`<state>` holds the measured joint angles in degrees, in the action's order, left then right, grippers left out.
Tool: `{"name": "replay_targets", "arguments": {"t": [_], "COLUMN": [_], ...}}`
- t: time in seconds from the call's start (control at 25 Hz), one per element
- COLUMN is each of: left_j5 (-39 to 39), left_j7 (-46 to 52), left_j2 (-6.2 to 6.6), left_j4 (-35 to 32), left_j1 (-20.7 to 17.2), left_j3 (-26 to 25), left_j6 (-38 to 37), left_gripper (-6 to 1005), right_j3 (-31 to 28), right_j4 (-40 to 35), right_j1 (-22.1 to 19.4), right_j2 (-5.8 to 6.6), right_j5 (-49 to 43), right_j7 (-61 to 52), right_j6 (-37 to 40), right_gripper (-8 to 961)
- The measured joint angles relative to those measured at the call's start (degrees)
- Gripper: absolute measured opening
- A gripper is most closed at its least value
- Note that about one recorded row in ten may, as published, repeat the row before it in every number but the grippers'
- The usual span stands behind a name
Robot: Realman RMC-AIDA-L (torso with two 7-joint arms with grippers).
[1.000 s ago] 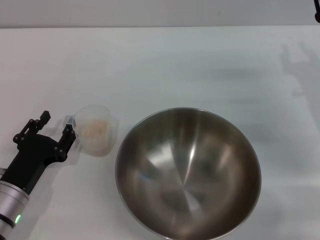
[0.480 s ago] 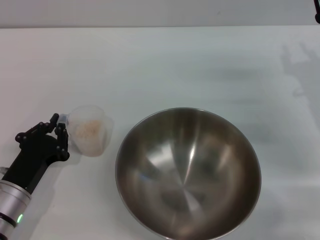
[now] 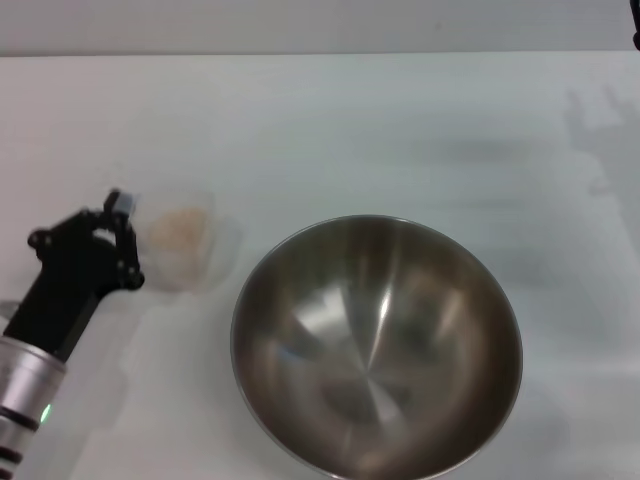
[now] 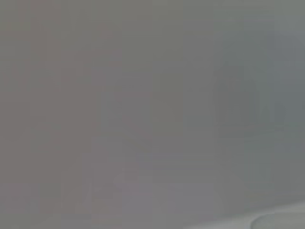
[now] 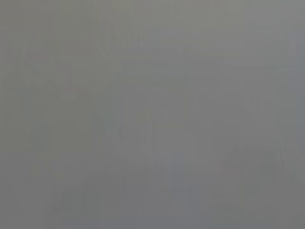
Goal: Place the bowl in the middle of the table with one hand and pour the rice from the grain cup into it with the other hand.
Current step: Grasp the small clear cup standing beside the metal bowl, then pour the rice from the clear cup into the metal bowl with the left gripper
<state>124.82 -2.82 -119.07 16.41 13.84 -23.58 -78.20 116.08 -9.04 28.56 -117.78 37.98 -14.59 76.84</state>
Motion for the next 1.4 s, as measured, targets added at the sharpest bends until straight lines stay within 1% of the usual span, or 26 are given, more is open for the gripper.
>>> {"name": "replay_targets", "arguments": {"t": [0.04, 0.16, 0.28, 0.32, 0.4, 0.44, 0.52, 0.6, 0.64, 0.76, 0.8, 0.84, 0.96, 1.04, 1.16, 1.2, 1.4], "left_j5": [0.00, 0.18, 0.36, 0.36, 0.41, 0.41, 0.45, 0.44, 0.43, 0.65, 0.70, 1.56, 3.91, 7.90, 8.57, 9.76, 10.51], "left_j7": [-1.31, -11.72, -21.88, -24.61, -33.42, -35.67, -45.16, -52.71, -54.30, -64.52, -64.80, -67.97, -72.90, -80.78, -83.01, -87.87, -95.97], "left_j2": [0.00, -0.02, -0.02, -0.02, -0.03, -0.02, -0.02, -0.04, -0.04, -0.10, -0.10, -0.10, -0.11, -0.11, -0.11, -0.11, -0.11], "left_j4": [0.27, 0.82, 0.92, 0.94, 0.90, 0.83, 0.75, 0.92, 0.96, 1.04, 1.04, 0.98, 0.79, 0.56, 0.50, 0.36, -0.10], "left_j1": [0.13, 1.71, 3.62, 4.08, 5.58, 6.02, 7.45, 8.58, 8.81, 9.97, 10.00, 10.15, 10.21, 10.09, 10.01, 9.89, 10.06], "left_j3": [-0.09, -0.12, 1.18, 1.96, 4.71, 5.59, 8.65, 11.12, 11.78, 15.81, 15.95, 16.64, 16.95, 16.89, 16.92, 16.94, 16.67], "left_j6": [-0.85, -5.80, -9.83, -10.95, -14.17, -14.92, -16.82, -17.44, -17.48, -17.55, -17.55, -17.61, -17.65, -17.57, -17.33, -16.30, -14.32], "left_gripper": [25, 24, 26, 26, 27, 28, 29, 30, 30, 32, 32, 33, 34, 35, 37, 37, 40], "right_j3": [0.00, 0.00, -0.06, -0.24, -0.54, -0.61, -0.63, -0.63, -0.62, -0.62, -0.62, -0.62, -0.62, -0.62, -0.61, -0.62, -0.62], "right_j4": [0.07, 0.13, -0.07, -0.08, 0.00, 0.07, 0.15, 0.31, 0.53, 1.01, 1.10, 1.21, 1.74, 1.91, 2.22, 2.40, 3.10], "right_j1": [0.00, 0.07, 0.21, 0.37, 0.68, 0.82, 1.11, 1.33, 1.53, 1.83, 1.87, 1.88, 1.89, 1.88, 1.80, 1.79, 1.68], "right_j2": [0.00, 0.04, 0.05, 0.10, 0.27, 0.39, 0.66, 0.79, 0.87, 1.15, 1.27, 1.38, 1.67, 1.93, 2.16, 2.18, 2.23], "right_j5": [0.09, 0.34, 0.41, 0.44, 0.44, 0.44, 0.40, 0.30, 0.25, 0.10, 0.08, 0.07, 0.05, 0.03, 0.01, 0.01, -0.02], "right_j7": [0.17, 2.11, 4.22, 4.56, 4.73, 4.79, 5.25, 6.03, 6.56, 7.33, 7.41, 7.41, 7.42, 7.43, 7.45, 7.45, 7.47], "right_j6": [0.05, 0.06, 0.05, 0.03, -0.03, -0.05, -0.07, -0.09, -0.09, -0.11, -0.11, -0.11, 0.21, 0.35, 0.51, 0.67, 2.15], "right_gripper": [485, 485, 485, 485, 485, 485, 485, 485, 485, 485, 485, 484, 484, 484, 484, 484, 484]}}
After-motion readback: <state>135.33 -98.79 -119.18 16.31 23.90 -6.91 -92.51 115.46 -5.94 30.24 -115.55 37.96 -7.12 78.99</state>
